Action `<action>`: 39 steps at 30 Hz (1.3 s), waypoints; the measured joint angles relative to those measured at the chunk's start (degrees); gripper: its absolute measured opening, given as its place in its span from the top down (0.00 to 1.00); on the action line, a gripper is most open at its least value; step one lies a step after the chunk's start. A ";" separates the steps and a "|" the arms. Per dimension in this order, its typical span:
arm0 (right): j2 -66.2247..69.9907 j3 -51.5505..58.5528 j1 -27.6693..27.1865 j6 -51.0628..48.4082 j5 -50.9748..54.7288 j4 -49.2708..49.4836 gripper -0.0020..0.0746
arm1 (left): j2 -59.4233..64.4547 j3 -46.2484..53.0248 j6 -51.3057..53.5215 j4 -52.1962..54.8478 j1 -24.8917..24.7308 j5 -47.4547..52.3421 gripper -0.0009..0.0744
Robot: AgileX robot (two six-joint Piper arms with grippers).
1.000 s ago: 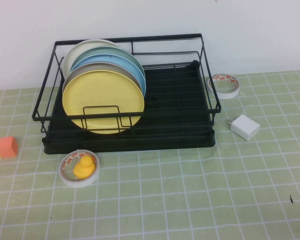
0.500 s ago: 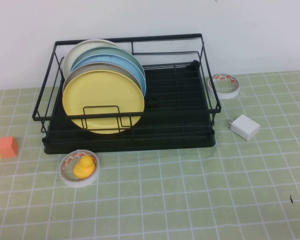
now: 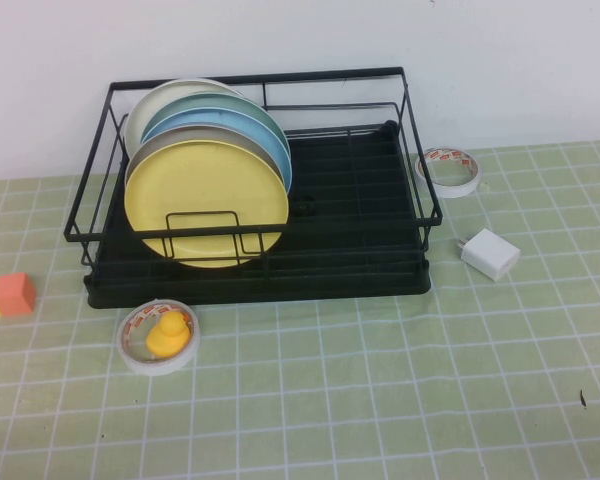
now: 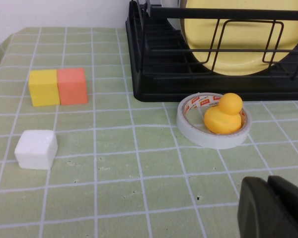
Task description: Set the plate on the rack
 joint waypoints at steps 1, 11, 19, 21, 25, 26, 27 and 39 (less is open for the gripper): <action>0.00 0.00 0.00 0.00 0.00 0.00 0.98 | 0.00 0.00 -0.01 0.00 0.00 0.00 0.99; 0.00 0.00 0.00 0.00 0.00 0.00 0.98 | 0.00 0.00 0.12 0.00 0.00 0.12 0.99; 0.00 0.00 0.00 0.00 0.00 0.00 0.98 | 0.00 0.00 0.12 0.00 0.00 0.12 0.99; 0.00 0.00 0.00 0.00 0.00 0.00 0.98 | 0.00 0.00 0.12 0.00 0.00 0.12 0.99; 0.00 0.00 0.00 0.00 0.00 0.00 0.98 | 0.00 0.00 0.12 -0.39 0.00 0.12 0.99; -0.10 0.00 0.00 0.00 0.00 0.00 0.98 | 0.00 0.00 0.12 0.00 0.00 0.12 0.99; -0.47 0.00 -0.26 0.00 0.00 0.00 0.98 | 0.00 0.00 0.12 0.00 0.00 0.12 0.99; -18.40 4.92 -26.76 -2.53 -3.59 0.72 0.98 | 0.00 0.00 0.58 0.00 0.00 0.12 0.99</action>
